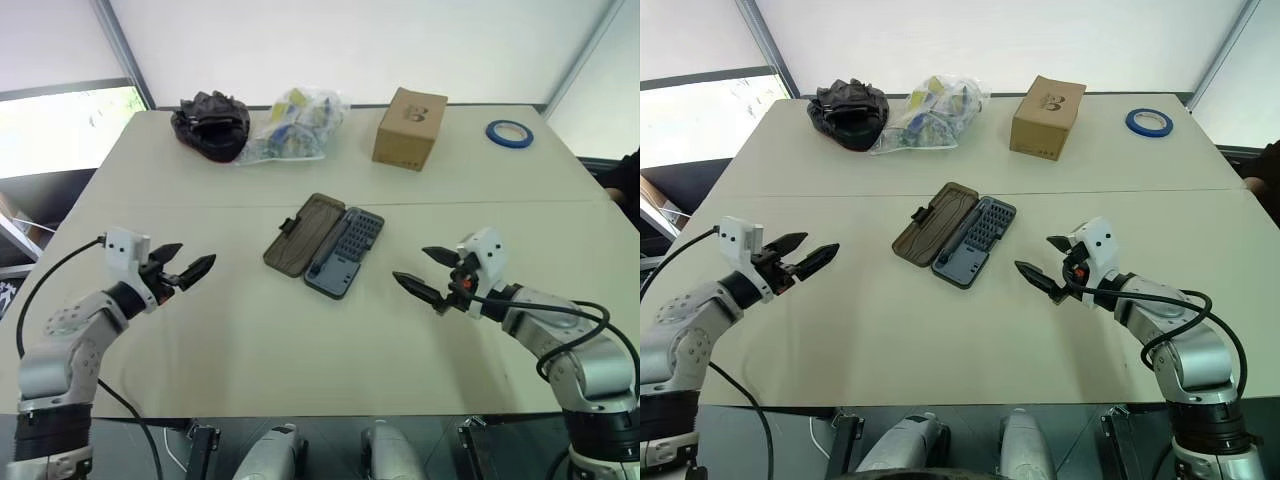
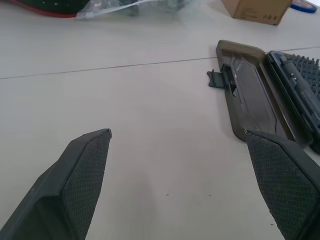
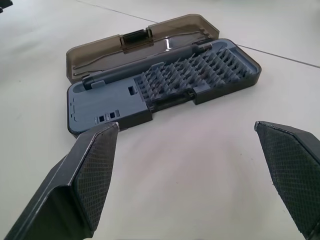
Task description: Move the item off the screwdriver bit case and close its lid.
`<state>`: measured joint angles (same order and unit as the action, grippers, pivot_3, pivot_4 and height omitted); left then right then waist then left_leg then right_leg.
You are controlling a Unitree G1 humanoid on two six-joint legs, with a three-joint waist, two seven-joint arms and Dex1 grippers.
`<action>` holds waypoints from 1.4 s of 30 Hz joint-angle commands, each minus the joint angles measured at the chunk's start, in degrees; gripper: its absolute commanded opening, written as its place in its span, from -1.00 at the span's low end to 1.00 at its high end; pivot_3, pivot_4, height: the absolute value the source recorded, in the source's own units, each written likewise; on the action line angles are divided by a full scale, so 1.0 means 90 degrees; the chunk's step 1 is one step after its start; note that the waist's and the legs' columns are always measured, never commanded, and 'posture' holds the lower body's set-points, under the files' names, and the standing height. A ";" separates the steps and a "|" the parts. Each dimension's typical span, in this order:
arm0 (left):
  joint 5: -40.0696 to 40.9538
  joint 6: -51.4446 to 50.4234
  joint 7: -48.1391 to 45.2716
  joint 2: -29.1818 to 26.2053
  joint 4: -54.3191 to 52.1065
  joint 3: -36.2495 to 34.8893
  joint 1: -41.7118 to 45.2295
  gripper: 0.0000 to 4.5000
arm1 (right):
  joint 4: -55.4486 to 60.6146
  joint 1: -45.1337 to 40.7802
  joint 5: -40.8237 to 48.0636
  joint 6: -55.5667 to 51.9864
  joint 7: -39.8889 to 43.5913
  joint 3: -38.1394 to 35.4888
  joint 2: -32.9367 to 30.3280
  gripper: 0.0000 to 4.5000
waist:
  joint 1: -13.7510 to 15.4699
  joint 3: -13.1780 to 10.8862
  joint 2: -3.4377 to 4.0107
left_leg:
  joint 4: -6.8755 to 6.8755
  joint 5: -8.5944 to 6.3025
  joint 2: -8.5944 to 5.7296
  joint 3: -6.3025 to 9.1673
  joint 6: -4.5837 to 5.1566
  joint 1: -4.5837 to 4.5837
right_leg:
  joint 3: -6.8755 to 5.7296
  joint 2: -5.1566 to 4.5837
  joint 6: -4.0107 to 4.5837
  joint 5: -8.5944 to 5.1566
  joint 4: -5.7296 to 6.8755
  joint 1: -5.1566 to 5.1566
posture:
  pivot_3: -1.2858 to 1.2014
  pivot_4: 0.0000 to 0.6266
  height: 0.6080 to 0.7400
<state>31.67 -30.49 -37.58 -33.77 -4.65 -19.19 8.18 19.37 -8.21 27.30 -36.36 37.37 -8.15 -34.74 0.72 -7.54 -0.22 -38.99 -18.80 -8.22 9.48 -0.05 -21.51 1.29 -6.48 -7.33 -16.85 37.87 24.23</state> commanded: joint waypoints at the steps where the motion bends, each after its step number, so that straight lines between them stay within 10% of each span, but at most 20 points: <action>1: 0.0023 0.0103 -0.0022 -0.0063 -0.0132 -0.0104 0.0034 0.96 | 0.0080 -0.0026 0.0005 0.0121 -0.0040 -0.0016 0.0061 1.00 | 0.0000 0.0000 0.0000 | 0.0000 0.0000 0.0000 0.0000 0.0000 0.0000 | 0.0000 0.0000 0.0000 0.0000 0.0000 0.0000 | 0.03 -0.52 1.00; 17: -0.0464 0.0497 -0.0743 -0.0510 0.0638 0.0467 0.0751 0.96 | 0.0680 -0.0985 0.0906 -0.0810 0.0738 0.0657 -0.0072 1.00 | -0.0008 -0.0011 0.0001 | 0.0004 0.0000 0.0005 0.0000 -0.0001 0.0000 | -0.0002 0.0002 0.0000 0.0000 0.0000 0.0004 | 0.03 -0.52 1.00; 30: -0.2376 0.2262 -0.1456 0.0744 0.5151 0.2525 0.4347 0.96 | 0.0366 -0.1264 0.0271 -0.0359 0.0280 0.1207 0.0354 1.00 | -0.0021 -0.0019 -0.0020 | -0.0010 0.0000 -0.0004 0.0010 0.0000 -0.0021 | -0.0031 -0.0006 -0.0002 0.0001 -0.0022 0.0002 | 0.03 -0.52 1.00; 39: -0.3446 0.2814 -0.1060 0.1158 0.7399 0.3034 0.5024 0.96 | 0.0770 -0.0809 0.0234 -0.0358 -0.0301 0.1024 0.0545 1.00 | -0.0165 -0.0019 -0.0029 | -0.0013 0.0000 -0.0006 0.0008 0.0000 -0.0038 | -0.0035 -0.0013 -0.0002 0.0001 0.0021 0.0040 | 0.03 -0.52 1.00; 42: -0.3466 0.2816 -0.1198 0.1214 0.7539 0.3000 0.4996 0.35 | 0.0864 -0.0723 0.0240 -0.0367 -0.0442 0.0984 0.0567 1.00 | -0.0156 -0.0016 -0.0033 | -0.0017 0.0000 -0.0006 0.0009 0.0000 -0.0028 | -0.0034 -0.0011 -0.0003 0.0001 0.0021 0.0029 | 0.03 -0.52 1.00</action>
<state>3.06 -4.11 -48.86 -21.89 60.10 7.17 54.47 24.57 -14.87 29.37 -40.55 34.12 2.42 -30.20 -0.68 -7.68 -0.51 -39.14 -18.79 -8.27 9.56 -0.06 -21.73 0.99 -6.58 -7.35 -16.84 38.06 24.46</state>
